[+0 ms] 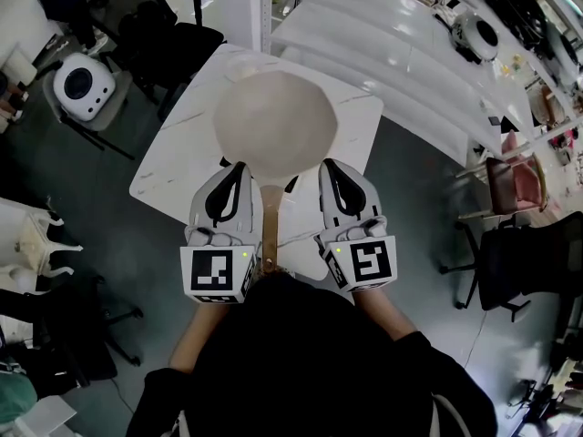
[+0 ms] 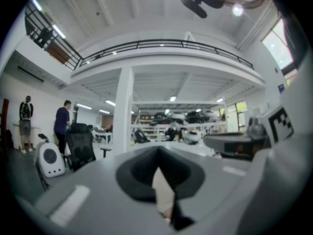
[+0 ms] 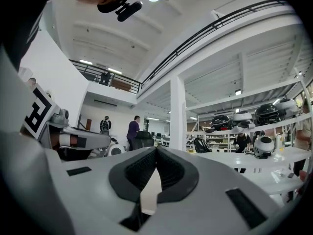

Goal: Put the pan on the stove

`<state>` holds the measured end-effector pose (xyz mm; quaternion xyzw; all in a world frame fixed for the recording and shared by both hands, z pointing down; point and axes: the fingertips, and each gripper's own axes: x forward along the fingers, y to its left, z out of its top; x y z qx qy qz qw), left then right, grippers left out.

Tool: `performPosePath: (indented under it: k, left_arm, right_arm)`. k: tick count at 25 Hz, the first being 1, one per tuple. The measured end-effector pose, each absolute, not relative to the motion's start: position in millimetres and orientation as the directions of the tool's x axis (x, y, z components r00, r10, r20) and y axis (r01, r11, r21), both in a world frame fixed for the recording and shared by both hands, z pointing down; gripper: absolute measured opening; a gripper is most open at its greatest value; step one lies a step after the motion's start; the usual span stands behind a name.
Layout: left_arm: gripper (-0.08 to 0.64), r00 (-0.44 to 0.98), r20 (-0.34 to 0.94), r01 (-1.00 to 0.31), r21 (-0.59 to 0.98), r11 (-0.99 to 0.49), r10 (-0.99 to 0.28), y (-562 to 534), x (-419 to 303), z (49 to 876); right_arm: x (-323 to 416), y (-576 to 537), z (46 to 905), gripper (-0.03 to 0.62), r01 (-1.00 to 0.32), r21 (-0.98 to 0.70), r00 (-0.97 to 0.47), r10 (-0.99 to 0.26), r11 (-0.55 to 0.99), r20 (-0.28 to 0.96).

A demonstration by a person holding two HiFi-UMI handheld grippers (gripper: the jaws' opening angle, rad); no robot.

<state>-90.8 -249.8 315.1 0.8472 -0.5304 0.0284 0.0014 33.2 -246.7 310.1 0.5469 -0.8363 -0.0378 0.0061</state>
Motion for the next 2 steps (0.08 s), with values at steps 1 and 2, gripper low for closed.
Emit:
performPosePath:
  k: [1, 2]
  left_arm:
    - [0.008, 0.436, 0.05, -0.899, -0.028, -0.438, -0.898, -249.7, -89.9, 315.1]
    - [0.008, 0.437, 0.05, -0.898, -0.028, -0.439, -0.898, -249.6, -88.9, 315.1]
  right_arm:
    - [33.5, -246.3, 309.2, 0.02, -0.914, 0.071, -0.402, -0.915, 0.399, -0.031]
    - [33.8, -245.8, 308.4, 0.02, -0.914, 0.072, -0.402, -0.915, 0.399, -0.031]
